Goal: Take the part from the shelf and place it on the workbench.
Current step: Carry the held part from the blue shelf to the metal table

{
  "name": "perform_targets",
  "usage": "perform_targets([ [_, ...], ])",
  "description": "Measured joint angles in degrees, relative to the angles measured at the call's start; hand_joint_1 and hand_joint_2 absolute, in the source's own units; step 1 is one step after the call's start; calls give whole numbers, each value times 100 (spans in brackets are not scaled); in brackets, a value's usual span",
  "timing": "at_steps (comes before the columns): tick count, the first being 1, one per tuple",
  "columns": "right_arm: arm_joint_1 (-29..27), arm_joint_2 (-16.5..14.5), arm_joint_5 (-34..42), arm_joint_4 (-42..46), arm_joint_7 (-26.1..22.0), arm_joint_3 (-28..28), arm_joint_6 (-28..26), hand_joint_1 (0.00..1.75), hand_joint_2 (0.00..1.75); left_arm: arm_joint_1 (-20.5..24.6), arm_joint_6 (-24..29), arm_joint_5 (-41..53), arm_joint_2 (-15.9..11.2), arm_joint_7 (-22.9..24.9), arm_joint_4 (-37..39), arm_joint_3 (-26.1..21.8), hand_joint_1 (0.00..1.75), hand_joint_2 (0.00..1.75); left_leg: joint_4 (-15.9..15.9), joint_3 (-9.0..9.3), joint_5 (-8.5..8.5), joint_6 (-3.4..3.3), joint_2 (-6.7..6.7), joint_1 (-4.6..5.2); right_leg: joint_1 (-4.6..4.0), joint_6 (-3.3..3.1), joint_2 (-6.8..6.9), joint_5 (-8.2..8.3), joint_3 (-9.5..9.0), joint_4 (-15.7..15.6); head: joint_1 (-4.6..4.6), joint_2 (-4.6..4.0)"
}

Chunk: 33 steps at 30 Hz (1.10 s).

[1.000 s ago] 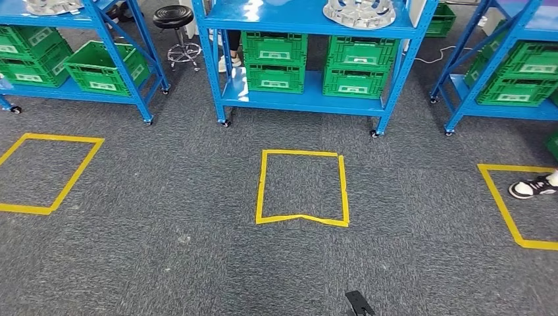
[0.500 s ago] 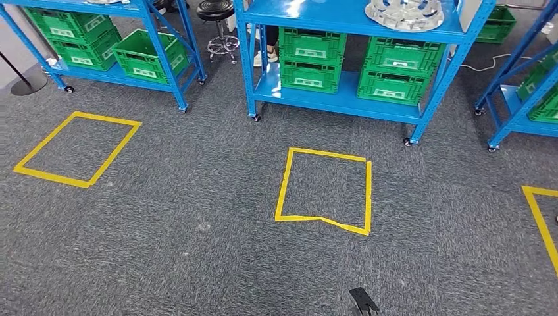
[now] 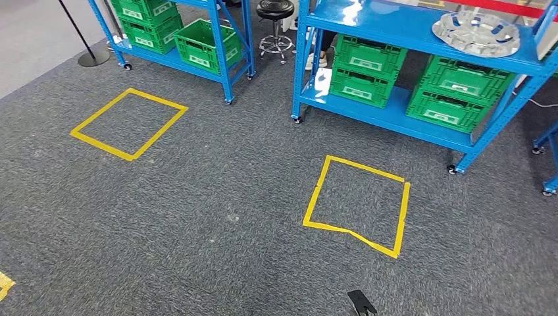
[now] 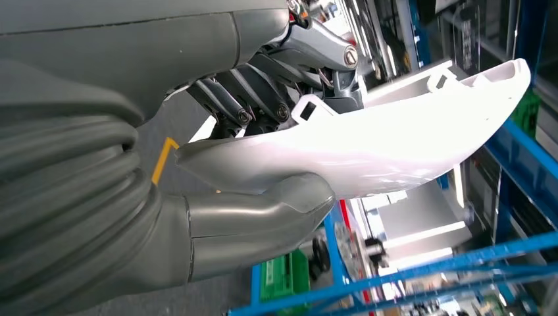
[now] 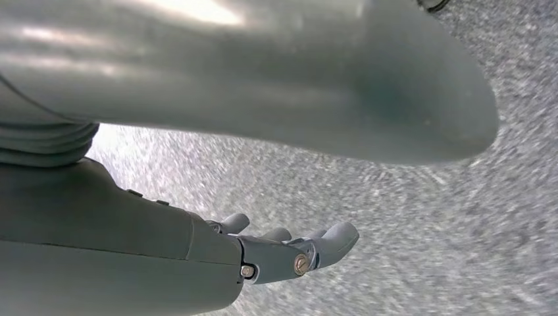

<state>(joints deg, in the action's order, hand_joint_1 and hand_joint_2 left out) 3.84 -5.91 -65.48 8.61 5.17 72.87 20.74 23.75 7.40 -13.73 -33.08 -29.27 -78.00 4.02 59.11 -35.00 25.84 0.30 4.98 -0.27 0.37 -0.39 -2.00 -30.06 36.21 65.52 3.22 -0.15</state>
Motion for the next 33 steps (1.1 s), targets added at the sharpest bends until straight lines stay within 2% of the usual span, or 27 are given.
perform_targets([
  [2,11,9,0,0,11,0,2,0,0,-8,22,0,-3,-27,-18,0,175,175,18,-30,1,67,133,2,15,-19,-145,127,-201,-448,-2,0],
  [3,19,11,0,0,13,0,2,0,0,-21,30,0,-13,-37,-28,-1,175,175,9,-44,-7,111,197,-1,7,-40,-139,111,-217,-490,-2,0],
  [4,28,13,0,0,13,0,2,0,0,-40,32,0,-28,-42,-37,-1,175,175,-10,-55,-22,153,261,-10,3,-76,-65,124,-230,-505,-1,0],
  [5,37,14,0,-1,13,0,2,0,0,-67,33,0,-49,-46,-42,-2,175,175,-12,-67,-28,188,259,-17,3,-116,2,138,-249,-526,-3,0],
  [6,41,15,0,-1,13,0,2,0,0,-86,35,0,-71,-50,-45,-3,175,175,38,-98,3,216,172,-13,6,-159,66,154,-270,-550,-10,0],
  [7,40,17,0,-1,13,0,1,0,0,-94,37,0,-85,-55,-49,-4,175,175,197,-179,98,237,23,-6,11,-196,134,169,-289,-574,-20,0],
  [9,28,20,0,0,14,0,-7,0,0,-105,38,-1,-86,-64,-57,-4,175,175,804,-463,417,270,-307,-4,-3,-246,263,169,-299,-589,-37,0],
  [10,24,22,1,-1,18,0,-14,0,0,-121,38,-2,-76,-66,-60,-3,175,175,1158,-632,568,284,-384,-14,-14,-260,333,163,-299,-589,-39,0],
  [11,23,24,3,-1,23,0,-20,0,0,-141,38,-3,-67,-65,-60,-2,175,175,1392,-741,634,293,-421,-25,-22,-267,404,155,-299,-588,-39,0],
  [12,24,26,6,-2,28,0,-24,0,0,-157,38,-3,-61,-64,-59,-1,175,175,1459,-769,611,297,-446,-33,-28,-271,474,147,-301,-587,-39,0],
  [13,26,27,10,-2,32,0,-26,0,0,-164,38,-4,-58,-63,-61,-1,175,175,1303,-679,491,296,-474,-37,-33,-268,543,137,-309,-586,-39,0],
  [14,28,27,13,-2,33,0,-26,0,0,-164,38,-6,-60,-64,-66,-1,175,175,968,-490,316,289,-533,-38,-35,-261,609,124,-323,-585,-38,0],
  [15,30,27,15,-2,32,0,-26,0,0,-158,38,-8,-61,-65,-73,-1,175,175,581,-280,184,273,-661,-19,-45,-243,669,106,-341,-583,-39,0],
  [17,36,29,15,-2,31,0,-25,0,0,-144,38,-18,-67,-71,-85,-1,175,175,57,13,40,210,-825,21,-69,-189,773,69,-370,-578,-33,0],
  [18,42,30,15,-2,31,0,-23,0,0,-137,38,-27,-76,-74,-87,0,175,175,-18,46,43,174,-840,44,-77,-158,825,57,-383,-580,-30,0],
  [20,60,31,15,-2,31,0,-18,0,0,-131,38,-45,-114,-79,-87,-1,175,175,-41,44,14,107,-702,43,-68,-95,900,34,-405,-583,-26,0],
  [21,67,32,15,-2,31,0,-13,0,0,-119,38,-50,-137,-82,-89,-2,175,175,-60,48,0,72,-643,32,-57,-61,830,-5,-397,-541,-27,0],
  [22,70,32,15,-4,31,0,-8,0,0,-94,38,-55,-154,-84,-89,-2,175,175,-80,54,-18,35,-585,16,-49,-32,693,-98,-343,-404,-22,0],
  [24,63,34,11,-13,31,0,3,0,0,-48,38,-63,-169,-91,-90,2,175,175,-94,53,-37,-13,-465,0,-32,1,357,-417,-59,203,-9,0],
  [25,54,36,7,-19,32,0,6,0,0,-42,39,-70,-169,-94,-87,5,175,175,-91,45,-39,-25,-397,1,-29,6,273,-575,136,590,-1,0],
  [26,44,39,3,-22,32,0,7,0,0,-51,42,-77,-169,-97,-86,8,175,175,-87,40,-38,-26,-325,1,-26,10,235,-659,295,884,2,0],
  [27,36,41,1,-24,32,0,7,0,0,-63,49,-86,-173,-99,-86,9,175,175,-78,37,-38,-24,-247,0,-22,11,221,-633,369,993,1,0],
  [28,30,42,-2,-24,32,0,7,0,0,-73,62,-95,-178,-102,-86,8,175,175,-66,34,-37,-18,-169,-5,-12,11,204,-502,342,889,2,0],
  [29,29,45,-6,-24,32,0,7,0,0,-81,78,-103,-186,-106,-91,8,175,175,-48,32,-33,-5,-89,-14,4,8,159,-290,203,565,2,0],
  [31,29,49,-16,-25,31,0,7,0,0,-90,110,-118,-210,-116,-114,5,175,175,-5,13,-18,48,56,-26,40,5,-61,27,-124,-166,1,0],
  [32,31,51,-23,-26,32,0,7,0,0,-96,121,-126,-225,-122,-131,3,175,175,6,-3,-16,88,123,-28,48,0,-136,91,-228,-395,0,0],
  [33,35,51,-27,-27,32,0,7,0,0,-107,127,-131,-243,-127,-145,2,175,175,4,-19,-22,132,185,-33,42,-14,-168,85,-265,-478,-1,0],
])
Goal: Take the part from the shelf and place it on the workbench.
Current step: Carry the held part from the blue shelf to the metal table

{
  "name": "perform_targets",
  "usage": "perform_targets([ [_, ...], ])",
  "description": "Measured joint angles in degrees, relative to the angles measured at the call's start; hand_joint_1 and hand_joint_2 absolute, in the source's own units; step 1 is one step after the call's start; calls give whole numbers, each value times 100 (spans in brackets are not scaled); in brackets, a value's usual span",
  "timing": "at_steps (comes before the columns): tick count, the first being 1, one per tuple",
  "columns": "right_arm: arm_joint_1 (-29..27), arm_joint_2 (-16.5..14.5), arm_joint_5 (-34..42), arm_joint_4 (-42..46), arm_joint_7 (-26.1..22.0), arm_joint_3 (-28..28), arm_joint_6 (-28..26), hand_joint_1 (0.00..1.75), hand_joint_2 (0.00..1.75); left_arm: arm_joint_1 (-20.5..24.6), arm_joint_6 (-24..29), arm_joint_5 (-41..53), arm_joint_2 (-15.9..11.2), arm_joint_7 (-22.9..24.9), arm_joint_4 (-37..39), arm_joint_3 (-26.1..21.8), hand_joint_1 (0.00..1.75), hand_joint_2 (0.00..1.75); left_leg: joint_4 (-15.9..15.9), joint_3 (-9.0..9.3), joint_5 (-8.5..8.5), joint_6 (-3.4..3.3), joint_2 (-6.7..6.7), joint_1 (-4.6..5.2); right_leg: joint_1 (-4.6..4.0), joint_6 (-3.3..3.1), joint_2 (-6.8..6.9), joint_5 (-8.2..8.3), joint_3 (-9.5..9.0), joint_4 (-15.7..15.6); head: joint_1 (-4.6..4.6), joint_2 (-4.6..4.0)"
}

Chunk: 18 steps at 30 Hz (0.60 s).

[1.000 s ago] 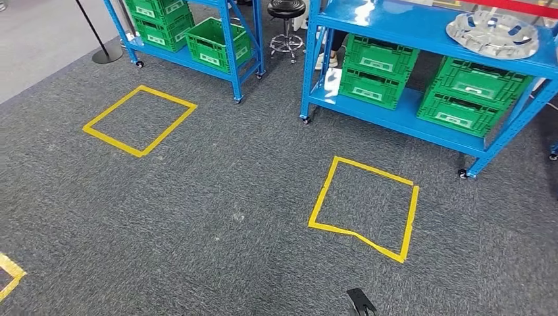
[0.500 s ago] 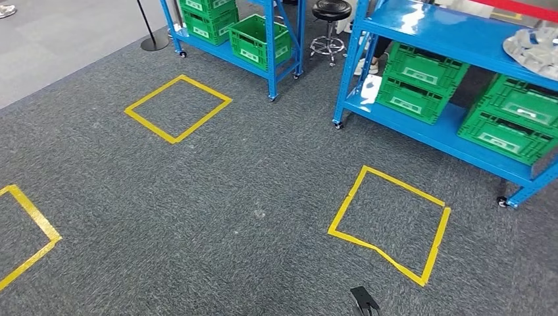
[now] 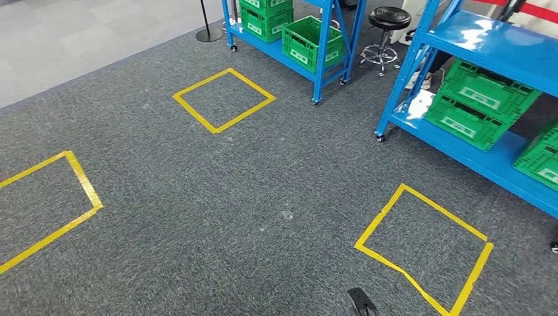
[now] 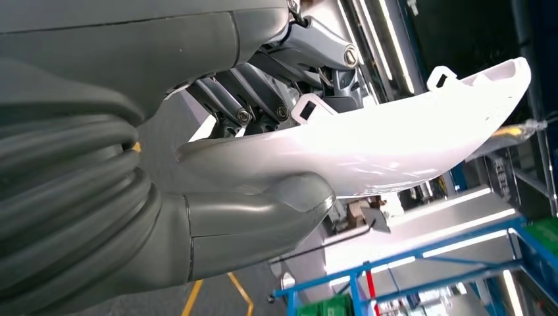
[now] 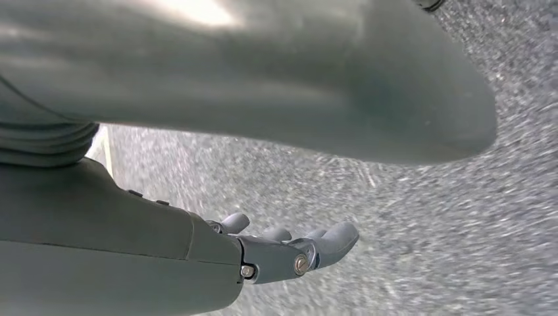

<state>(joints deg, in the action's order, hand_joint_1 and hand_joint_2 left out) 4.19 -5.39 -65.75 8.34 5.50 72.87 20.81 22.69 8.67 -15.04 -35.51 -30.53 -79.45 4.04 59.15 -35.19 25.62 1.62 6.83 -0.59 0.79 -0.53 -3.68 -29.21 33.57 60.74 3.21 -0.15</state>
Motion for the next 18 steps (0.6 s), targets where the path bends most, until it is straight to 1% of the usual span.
perform_targets([
  [1,5,1,-3,-1,1,0,0,0,0,-15,7,-5,-25,-3,-11,-2,175,175,-15,-12,-15,48,67,-5,-17,-23,51,-2,-8,-13,-1,0],
  [2,12,2,-4,-2,1,0,-1,0,0,-38,9,-10,-54,-5,-18,-4,175,175,-35,-25,-33,92,121,-18,-16,-66,131,13,-24,-33,-1,0],
  [3,18,4,-4,-2,1,0,-3,0,0,-63,13,-15,-86,-7,-23,-7,175,175,-20,-46,-27,122,75,-20,-17,-110,199,32,-44,-61,-4,0],
  [4,20,5,-5,-2,0,0,-10,0,0,-76,18,-19,-113,-7,-28,-10,175,175,69,-97,30,145,-53,-14,-15,-155,268,51,-63,-90,-13,0],
  [5,19,5,-6,-2,-1,0,-21,0,0,-83,24,-23,-131,-9,-33,-13,175,175,274,-199,149,160,-230,-7,-15,-192,341,67,-79,-116,-21,0],
  [6,14,6,-9,-2,-2,0,-36,0,0,-87,33,-25,-138,-10,-36,-14,175,175,582,-339,314,169,-429,-1,-29,-215,406,70,-84,-123,-30,0],
  [7,7,6,-14,-2,-5,0,-49,0,0,-95,48,-25,-138,-13,-37,-15,175,175,952,-510,491,183,-547,-3,-41,-233,475,66,-82,-124,-35,0],
  [8,2,6,-21,-2,-10,0,-57,0,0,-116,66,-25,-138,-18,-36,-15,175,175,1283,-663,618,193,-599,-8,-53,-241,550,61,-81,-124,-36,0],
  [9,-1,6,-31,-2,-18,0,-61,0,0,-140,83,-24,-141,-21,-34,-15,175,175,1462,-741,651,198,-623,-12,-61,-247,622,55,-80,-123,-36,0],
  [10,0,5,-42,-2,-25,0,-61,0,0,-158,95,-23,-151,-26,-34,-15,175,175,1436,-716,586,198,-641,-13,-66,-249,696,48,-81,-122,-36,0],
  [11,2,5,-51,-2,-30,0,-61,0,0,-166,100,-23,-168,-28,-34,-18,175,175,1194,-578,437,193,-676,-13,-70,-245,767,39,-88,-121,-36,0],
  [12,5,4,-58,-2,-33,0,-61,0,0,-168,101,-22,-191,-32,-36,-24,175,175,810,-361,259,182,-777,-8,-77,-235,834,26,-103,-119,-35,0],
  [13,7,4,-61,-2,-34,0,-61,0,0,-164,102,-22,-212,-35,-38,-33,175,175,436,-152,137,159,-900,17,-92,-214,897,6,-118,-113,-36,0],
  [14,7,4,-61,-2,-34,0,-61,0,0,-160,102,-22,-229,-38,-43,-42,175,175,162,-1,61,122,-989,39,-105,-188,956,-11,-132,-110,-33,0],
  [15,9,4,-61,-2,-34,0,-61,0,0,-157,103,-22,-246,-41,-48,-51,175,175,14,73,36,83,-1041,64,-118,-160,1013,-27,-143,-106,-32,0],
  [16,13,3,-62,-2,-34,0,-61,0,0,-154,104,-22,-264,-42,-52,-57,175,175,-17,75,45,44,-1006,87,-124,-133,1076,-38,-152,-107,-30,0],
  [17,24,3,-65,-2,-33,0,-61,0,0,-155,105,-22,-287,-43,-56,-61,175,175,-25,65,29,6,-926,81,-124,-107,1137,-48,-164,-110,-28,0],
  [18,36,2,-68,-3,-33,0,-61,0,0,-155,105,-22,-313,-42,-61,-65,175,175,-38,65,15,-23,-861,71,-115,-74,1118,-69,-169,-92,-28,0],
])
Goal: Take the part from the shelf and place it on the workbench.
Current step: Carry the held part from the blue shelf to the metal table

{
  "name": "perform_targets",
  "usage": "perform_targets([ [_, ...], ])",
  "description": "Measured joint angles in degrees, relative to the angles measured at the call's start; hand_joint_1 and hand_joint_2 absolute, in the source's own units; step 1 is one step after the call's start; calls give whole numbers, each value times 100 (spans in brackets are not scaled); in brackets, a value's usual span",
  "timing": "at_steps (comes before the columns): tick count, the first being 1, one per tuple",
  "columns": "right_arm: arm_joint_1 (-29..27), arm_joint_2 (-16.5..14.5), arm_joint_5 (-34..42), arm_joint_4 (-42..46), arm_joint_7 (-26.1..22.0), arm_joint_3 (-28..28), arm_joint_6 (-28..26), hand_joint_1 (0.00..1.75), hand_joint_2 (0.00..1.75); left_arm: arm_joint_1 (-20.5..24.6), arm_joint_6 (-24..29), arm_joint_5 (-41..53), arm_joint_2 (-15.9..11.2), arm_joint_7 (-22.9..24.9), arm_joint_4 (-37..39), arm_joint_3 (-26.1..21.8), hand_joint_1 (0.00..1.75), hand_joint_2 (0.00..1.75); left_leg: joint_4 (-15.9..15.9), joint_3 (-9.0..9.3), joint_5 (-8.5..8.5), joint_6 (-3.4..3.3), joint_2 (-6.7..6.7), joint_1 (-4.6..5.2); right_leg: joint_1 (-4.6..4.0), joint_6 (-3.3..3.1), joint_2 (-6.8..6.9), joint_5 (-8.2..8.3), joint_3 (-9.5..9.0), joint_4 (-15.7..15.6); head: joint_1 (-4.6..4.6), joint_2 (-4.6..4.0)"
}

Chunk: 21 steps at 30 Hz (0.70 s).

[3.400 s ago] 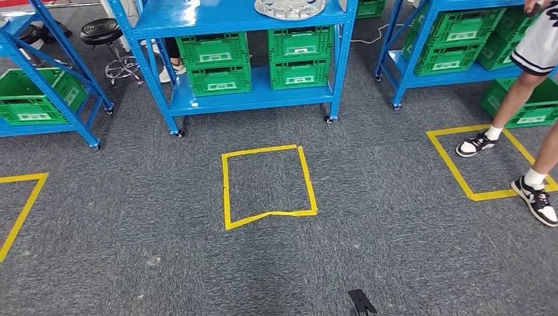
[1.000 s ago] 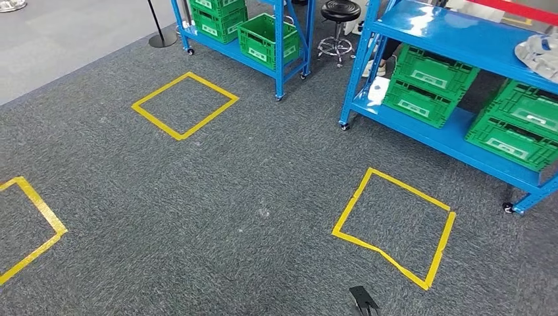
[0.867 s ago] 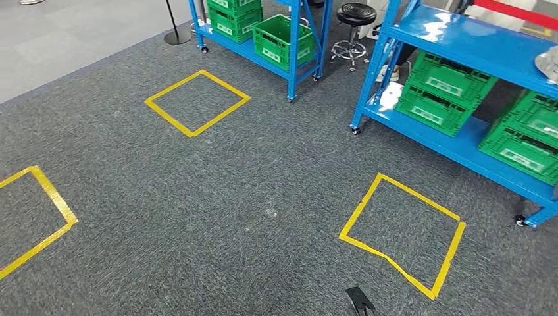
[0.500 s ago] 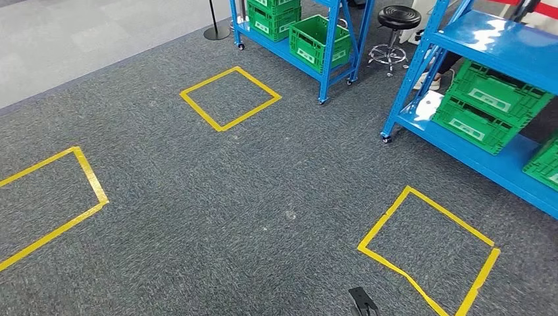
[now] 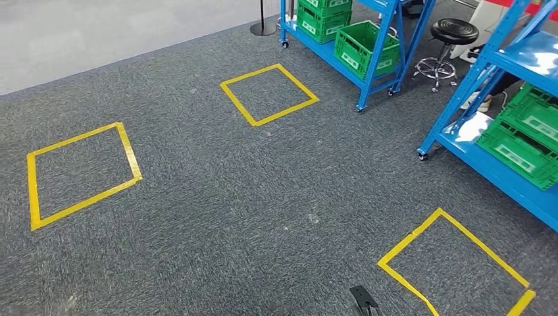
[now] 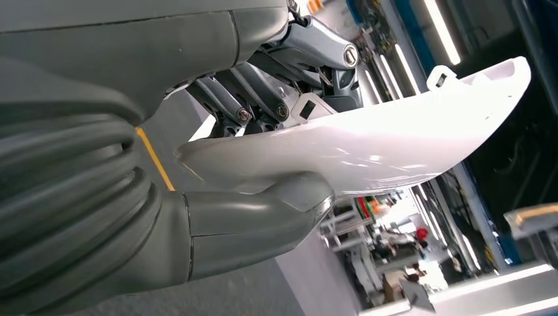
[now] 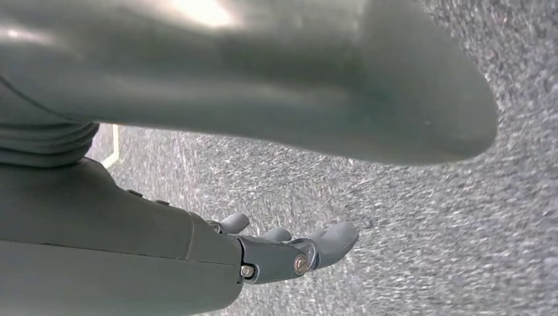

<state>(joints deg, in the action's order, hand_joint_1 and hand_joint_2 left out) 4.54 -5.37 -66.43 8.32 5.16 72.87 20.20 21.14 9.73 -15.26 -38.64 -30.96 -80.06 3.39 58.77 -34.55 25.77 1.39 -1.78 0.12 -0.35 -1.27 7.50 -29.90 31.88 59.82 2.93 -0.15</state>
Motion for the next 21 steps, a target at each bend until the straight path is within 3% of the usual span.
perform_targets([
  [2,17,-6,-7,-2,2,0,1,0,0,41,-9,-6,-34,5,-11,-10,175,175,-32,8,-31,-69,120,-33,22,62,-288,-166,106,262,5,0],
  [4,15,-14,-10,-4,9,0,-3,0,0,101,-40,-32,-42,20,-17,-10,175,175,-38,-3,-45,-114,242,-42,42,90,-634,-492,456,955,14,0],
  [6,7,-16,-9,-6,13,0,-13,0,0,131,-73,-80,-48,48,-16,-2,175,175,-28,-17,-46,-125,388,-40,44,92,-720,-666,794,1564,18,0],
  [7,5,-16,-8,-6,11,0,-21,0,0,145,-84,-106,-55,68,-16,1,175,175,-19,-19,-46,-123,462,-41,46,88,-731,-598,835,1597,17,0],
  [9,7,-17,-1,-6,4,0,-41,0,0,201,-107,-150,-75,114,-17,3,175,175,6,-22,-46,-107,614,-51,60,65,-806,-213,595,1030,18,0],
  [11,10,-23,6,-6,-3,0,-56,0,0,286,-126,-178,-93,151,-17,9,175,175,30,-43,-51,-54,757,-63,82,53,-1069,69,272,316,19,0],
  [13,11,-36,8,-6,-4,0,-63,0,0,343,-134,-195,-111,174,-17,16,175,175,23,-76,-75,30,890,-72,73,40,-1202,117,167,62,20,0],
  [15,13,-57,8,-6,-8,0,-65,0,0,354,-135,-203,-153,193,-18,19,175,175,-14,-102,-114,115,1008,-88,59,-18,-1069,153,150,22,21,0],
  [17,10,-79,7,-6,-20,0,-65,0,0,364,-128,-208,-204,204,-17,17,175,175,120,-194,-30,165,819,-79,68,-98,-925,198,118,-40,8,0],
  [19,-6,-92,2,-6,-35,0,-64,0,0,376,-116,-215,-227,209,-19,16,175,175,684,-462,287,192,436,-62,60,-152,-775,219,107,-74,-12,0],
  [21,-29,-95,-3,-6,-47,0,-63,0,0,355,-108,-221,-226,216,-16,20,175,175,1361,-766,579,218,267,-73,44,-171,-624,213,120,-73,-19,0],
])
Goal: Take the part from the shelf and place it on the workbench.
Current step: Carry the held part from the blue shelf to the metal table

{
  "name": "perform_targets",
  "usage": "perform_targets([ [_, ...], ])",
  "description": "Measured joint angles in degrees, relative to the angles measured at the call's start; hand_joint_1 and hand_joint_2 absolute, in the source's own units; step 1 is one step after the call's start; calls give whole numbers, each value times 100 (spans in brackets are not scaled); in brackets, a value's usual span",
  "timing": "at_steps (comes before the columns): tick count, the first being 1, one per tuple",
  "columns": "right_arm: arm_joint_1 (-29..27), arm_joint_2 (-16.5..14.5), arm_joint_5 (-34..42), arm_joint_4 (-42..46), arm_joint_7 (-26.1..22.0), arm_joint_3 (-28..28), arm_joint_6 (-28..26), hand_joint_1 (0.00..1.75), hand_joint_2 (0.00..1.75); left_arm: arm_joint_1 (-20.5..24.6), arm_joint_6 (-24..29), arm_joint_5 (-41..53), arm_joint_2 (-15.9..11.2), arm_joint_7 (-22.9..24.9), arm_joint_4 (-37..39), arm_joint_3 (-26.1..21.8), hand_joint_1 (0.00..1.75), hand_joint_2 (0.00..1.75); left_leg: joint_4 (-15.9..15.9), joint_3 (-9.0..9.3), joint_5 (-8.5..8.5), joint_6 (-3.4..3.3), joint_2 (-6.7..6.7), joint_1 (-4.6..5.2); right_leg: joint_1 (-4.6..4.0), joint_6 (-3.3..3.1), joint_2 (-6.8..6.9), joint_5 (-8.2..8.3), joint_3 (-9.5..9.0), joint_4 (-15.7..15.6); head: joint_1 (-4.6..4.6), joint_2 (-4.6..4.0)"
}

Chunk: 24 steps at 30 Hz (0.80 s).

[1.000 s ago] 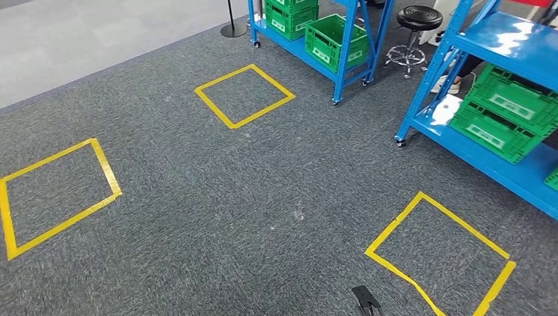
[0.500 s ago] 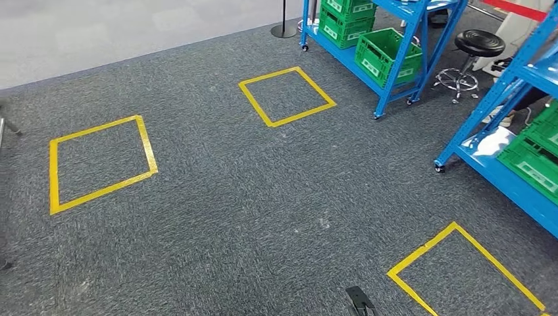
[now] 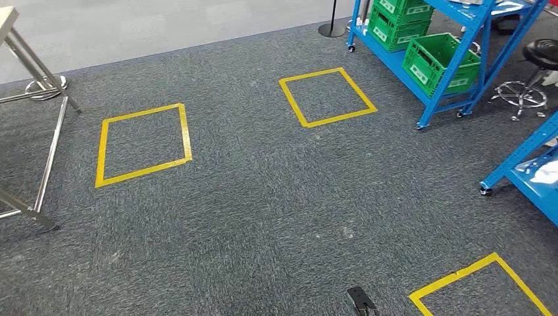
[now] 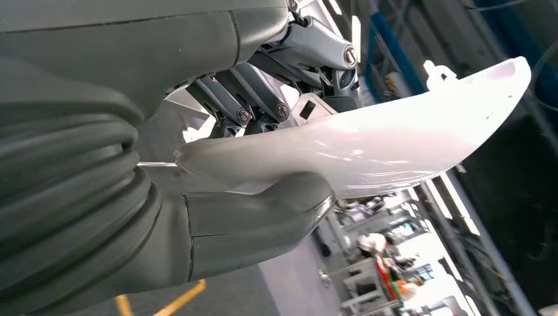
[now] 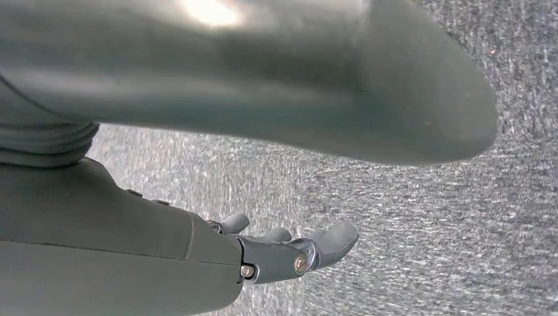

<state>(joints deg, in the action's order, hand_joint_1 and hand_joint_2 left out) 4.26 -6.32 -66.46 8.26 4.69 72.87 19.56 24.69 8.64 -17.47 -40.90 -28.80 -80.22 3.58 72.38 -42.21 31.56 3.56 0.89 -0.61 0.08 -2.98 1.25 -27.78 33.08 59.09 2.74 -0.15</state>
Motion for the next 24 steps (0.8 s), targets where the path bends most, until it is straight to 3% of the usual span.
perform_targets([
  [1,-7,-1,-1,0,-7,0,0,0,0,-17,2,-1,2,3,3,2,175,175,139,-50,20,7,-27,-5,-5,-3,78,-4,5,2,-1,0],
  [2,-10,-4,-3,0,-14,0,0,0,0,-28,3,-2,4,4,3,2,175,175,73,5,-56,10,-48,-8,-7,-3,154,-9,7,4,0,0],
  [3,-9,-9,-4,-1,-21,0,0,0,0,-33,7,-2,3,4,-1,2,175,175,-209,176,-210,8,-96,-9,-8,4,230,-16,5,8,0,0],
  [5,-5,-19,-7,0,-36,0,4,0,0,-35,15,-2,-4,5,-18,-1,175,175,-975,623,-479,-25,-368,11,-32,40,365,-47,-16,25,1,0],
  [7,-3,-24,-14,0,-51,0,10,0,0,-55,34,-2,-11,9,-46,-7,175,175,-1354,836,-553,-106,-539,46,-64,93,482,-78,-45,38,13,0],
  [9,3,-31,-24,0,-58,0,17,0,0,-118,73,1,-29,16,-94,-27,175,175,-1368,821,-564,-186,-419,57,-72,144,606,-98,-74,35,26,0],
  [10,9,-33,-29,1,-58,0,22,0,0,-166,90,5,-45,20,-130,-48,175,175,-1379,818,-577,-216,-352,44,-63,181,594,-121,-81,50,26,0],
  [12,13,-41,-37,-1,-57,0,32,0,0,-242,108,16,-68,25,-217,-107,175,175,-1407,821,-609,-285,-223,10,-41,252,330,-279,6,283,32,0],
  [14,0,-49,-37,-2,-50,0,34,0,0,-284,111,33,-57,31,-291,-144,175,175,-1410,805,-626,-331,-95,-2,-20,287,-7,-601,325,943,44,0],
  [16,-14,-52,-27,-2,-39,0,31,0,0,-320,108,63,-37,45,-330,-146,175,175,-1398,783,-630,-345,56,-1,-15,294,-96,-810,678,1598,50,0],
  [17,-18,-53,-20,-2,-34,0,30,0,0,-328,104,80,-27,55,-337,-146,175,175,-1388,775,-631,-345,131,-2,-12,291,-104,-770,746,1681,50,0],
  [18,-19,-54,-14,-2,-30,0,27,0,0,-324,97,101,-17,69,-336,-146,175,175,-1376,770,-630,-341,209,-4,-8,282,-117,-626,701,1535,50,0],
  [19,-17,-54,-10,-2,-27,0,24,0,0,-309,87,117,-5,84,-332,-146,175,175,-1362,766,-630,-332,283,-7,1,267,-166,-415,551,1185,50,0],
  [21,-13,-56,-4,-2,-26,0,19,0,0,-255,70,143,18,108,-317,-146,175,175,-1338,749,-631,-287,425,-9,15,238,-393,-100,210,413,49,0],
  [23,-3,-61,-4,-2,-27,0,16,0,0,-200,53,150,42,118,-301,-145,175,175,-1346,721,-646,-210,547,-9,5,210,-500,-31,75,100,46,0],
  [24,2,-64,-3,-2,-28,0,15,0,0,-180,45,153,48,121,-293,-145,175,175,-1364,711,-660,-164,607,-10,-9,185,-443,-22,70,89,46,0],
])
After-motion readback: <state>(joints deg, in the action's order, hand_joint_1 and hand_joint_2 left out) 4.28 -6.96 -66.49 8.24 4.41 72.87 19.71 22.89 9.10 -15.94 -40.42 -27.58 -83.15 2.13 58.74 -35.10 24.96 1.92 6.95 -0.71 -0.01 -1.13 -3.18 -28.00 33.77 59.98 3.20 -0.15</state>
